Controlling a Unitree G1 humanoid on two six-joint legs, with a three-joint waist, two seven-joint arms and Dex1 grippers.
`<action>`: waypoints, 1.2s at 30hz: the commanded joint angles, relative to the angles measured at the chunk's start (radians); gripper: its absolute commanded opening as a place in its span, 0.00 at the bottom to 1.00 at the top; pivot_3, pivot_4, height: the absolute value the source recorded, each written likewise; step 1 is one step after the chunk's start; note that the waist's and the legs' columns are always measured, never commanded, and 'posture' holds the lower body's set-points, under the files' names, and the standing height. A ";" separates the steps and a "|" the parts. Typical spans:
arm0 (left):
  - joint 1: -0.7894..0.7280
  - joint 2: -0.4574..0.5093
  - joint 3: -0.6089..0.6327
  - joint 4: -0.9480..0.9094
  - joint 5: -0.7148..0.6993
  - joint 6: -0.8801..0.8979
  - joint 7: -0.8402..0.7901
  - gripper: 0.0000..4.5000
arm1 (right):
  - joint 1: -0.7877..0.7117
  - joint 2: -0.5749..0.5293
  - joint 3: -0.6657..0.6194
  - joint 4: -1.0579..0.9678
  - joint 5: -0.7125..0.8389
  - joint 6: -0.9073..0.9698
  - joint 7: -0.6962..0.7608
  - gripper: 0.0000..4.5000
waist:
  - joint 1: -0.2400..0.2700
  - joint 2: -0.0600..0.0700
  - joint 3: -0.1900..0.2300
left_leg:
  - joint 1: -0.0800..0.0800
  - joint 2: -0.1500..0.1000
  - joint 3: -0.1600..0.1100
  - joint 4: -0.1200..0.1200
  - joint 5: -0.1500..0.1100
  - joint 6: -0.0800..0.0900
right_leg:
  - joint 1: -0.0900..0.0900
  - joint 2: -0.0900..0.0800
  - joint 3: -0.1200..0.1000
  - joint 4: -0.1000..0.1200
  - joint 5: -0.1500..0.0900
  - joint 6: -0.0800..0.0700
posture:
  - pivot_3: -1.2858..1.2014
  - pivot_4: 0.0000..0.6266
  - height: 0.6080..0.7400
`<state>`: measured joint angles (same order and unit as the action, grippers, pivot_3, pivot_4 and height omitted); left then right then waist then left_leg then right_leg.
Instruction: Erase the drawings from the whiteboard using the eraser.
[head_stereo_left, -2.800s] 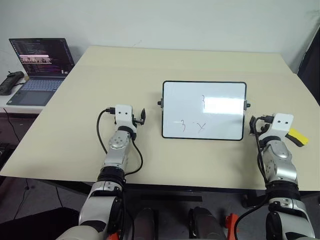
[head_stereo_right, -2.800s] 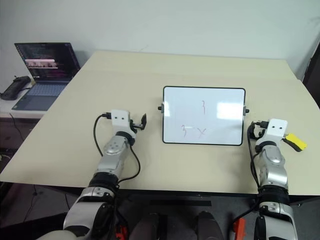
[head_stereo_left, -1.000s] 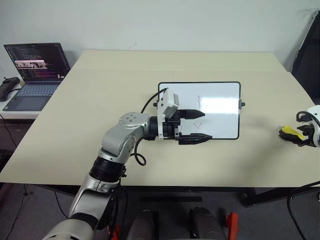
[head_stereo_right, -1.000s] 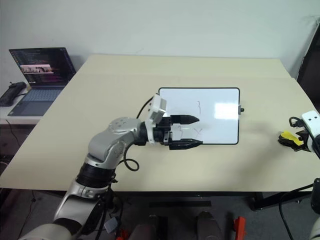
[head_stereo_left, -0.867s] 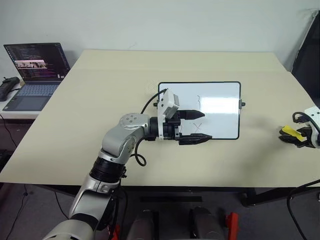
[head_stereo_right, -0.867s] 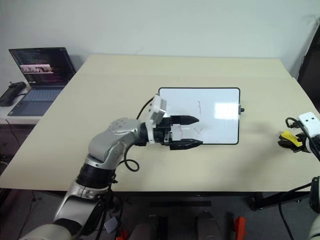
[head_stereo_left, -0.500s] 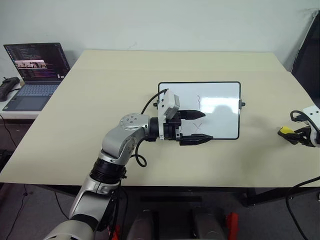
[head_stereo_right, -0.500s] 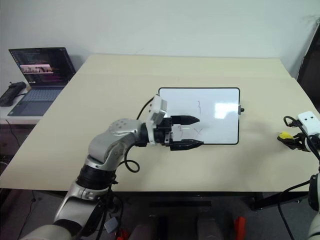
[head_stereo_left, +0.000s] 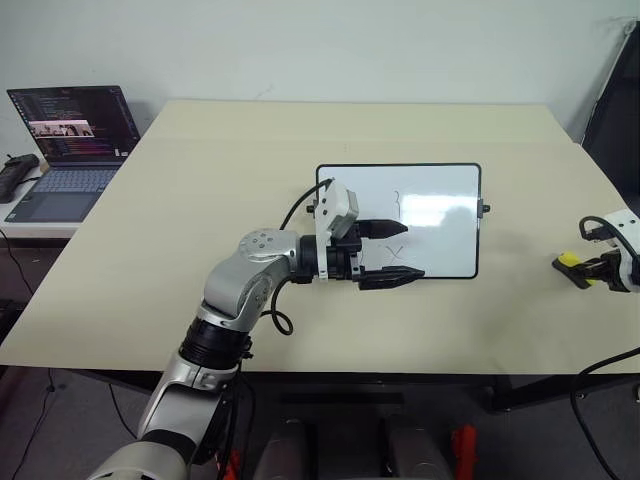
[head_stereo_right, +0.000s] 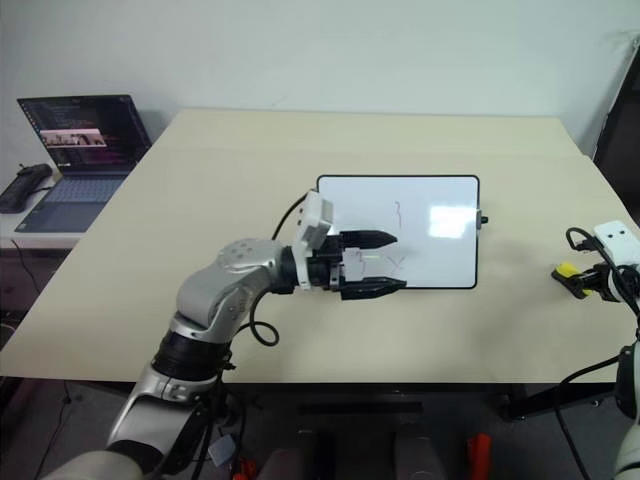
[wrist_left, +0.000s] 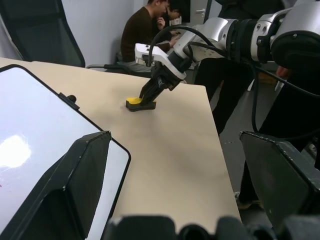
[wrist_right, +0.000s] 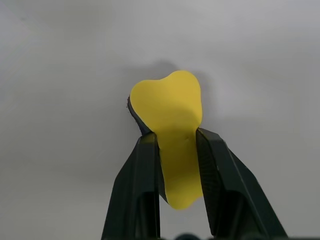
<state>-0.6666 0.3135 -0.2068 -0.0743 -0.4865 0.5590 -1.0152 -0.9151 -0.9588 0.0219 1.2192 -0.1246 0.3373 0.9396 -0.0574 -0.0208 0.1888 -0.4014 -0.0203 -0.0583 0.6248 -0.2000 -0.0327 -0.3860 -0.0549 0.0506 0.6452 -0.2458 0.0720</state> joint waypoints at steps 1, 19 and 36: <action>-0.004 0.021 0.032 -0.022 0.002 -0.030 0.001 1.00 | 0.018 -0.021 -0.028 -0.091 0.036 0.027 0.042 0.15 | 0.000 0.000 0.000 | 0.000 0.000 0.000 0.000 0.000 0.000 | 0.000 0.000 0.000 0.000 0.000 0.000 | 0.52 0.24 1.00; -0.024 0.036 0.048 0.074 0.029 -0.099 -0.032 1.00 | 0.565 -0.019 -0.138 -1.126 0.261 0.533 0.036 0.15 | 0.012 0.000 0.000 | -0.001 0.000 -0.002 0.002 -0.001 -0.001 | 0.000 0.000 -0.002 0.000 -0.003 0.006 | 0.52 0.24 1.00; 0.003 0.044 0.055 0.052 0.032 -0.096 -0.025 1.00 | 0.486 -0.013 -0.079 -1.048 0.270 0.476 -0.002 0.99 | 0.019 0.000 0.000 | -0.002 0.000 -0.003 0.001 -0.001 -0.001 | -0.001 0.000 -0.002 0.000 -0.003 0.006 | 0.52 0.24 1.00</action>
<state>-0.6601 0.3527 -0.1624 0.0089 -0.4510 0.4743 -1.0387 -0.4058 -0.9572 -0.0459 0.1673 0.1387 0.8305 0.9345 -0.0388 -0.0208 0.1889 -0.4035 -0.0200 -0.0610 0.6260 -0.2007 -0.0334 -0.3871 -0.0551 0.0481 0.6451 -0.2490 0.0777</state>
